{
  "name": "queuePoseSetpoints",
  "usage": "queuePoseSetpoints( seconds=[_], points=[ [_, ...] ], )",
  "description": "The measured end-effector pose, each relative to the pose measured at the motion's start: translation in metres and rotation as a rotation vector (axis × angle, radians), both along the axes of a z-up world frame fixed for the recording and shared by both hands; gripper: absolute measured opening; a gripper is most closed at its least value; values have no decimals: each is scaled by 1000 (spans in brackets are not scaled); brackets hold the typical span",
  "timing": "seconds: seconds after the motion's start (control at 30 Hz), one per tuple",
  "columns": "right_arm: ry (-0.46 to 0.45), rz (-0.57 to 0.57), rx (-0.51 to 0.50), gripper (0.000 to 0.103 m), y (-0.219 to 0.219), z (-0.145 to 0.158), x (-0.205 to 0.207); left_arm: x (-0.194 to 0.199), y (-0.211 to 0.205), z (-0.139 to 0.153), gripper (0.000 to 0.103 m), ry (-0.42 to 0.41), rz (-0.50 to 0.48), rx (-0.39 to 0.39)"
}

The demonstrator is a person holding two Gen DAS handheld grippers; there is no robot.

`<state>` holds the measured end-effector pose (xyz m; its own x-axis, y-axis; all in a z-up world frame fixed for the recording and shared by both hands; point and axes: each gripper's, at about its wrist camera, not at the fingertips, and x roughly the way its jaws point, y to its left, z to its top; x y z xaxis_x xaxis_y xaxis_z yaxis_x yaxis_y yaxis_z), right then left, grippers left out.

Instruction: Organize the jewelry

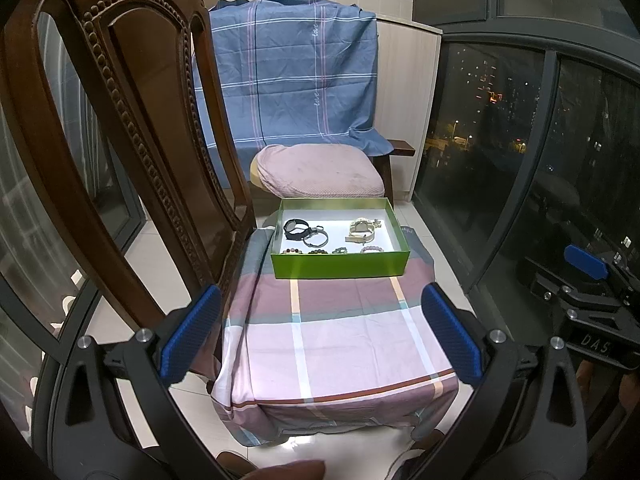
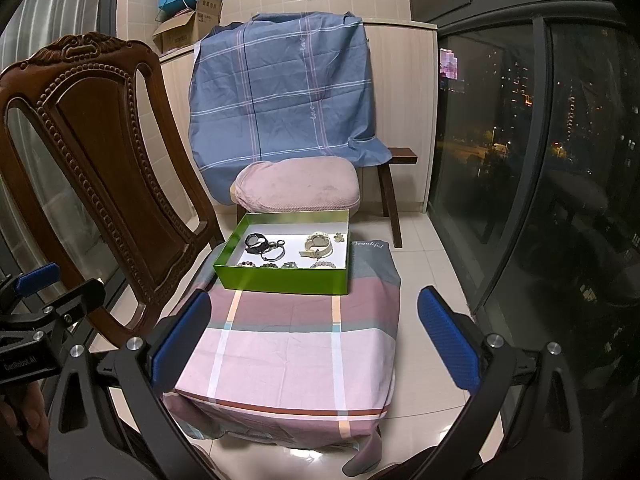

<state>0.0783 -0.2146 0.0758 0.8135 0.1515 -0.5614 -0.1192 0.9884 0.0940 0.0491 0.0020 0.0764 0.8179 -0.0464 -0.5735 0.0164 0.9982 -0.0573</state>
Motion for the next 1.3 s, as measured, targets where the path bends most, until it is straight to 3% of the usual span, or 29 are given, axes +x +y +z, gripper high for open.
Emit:
queuePoseSetpoints(
  seconds=[1.3],
  points=[
    [23, 1, 2, 100, 0, -12, 9, 11, 4, -10, 99, 21, -2, -19]
  ],
)
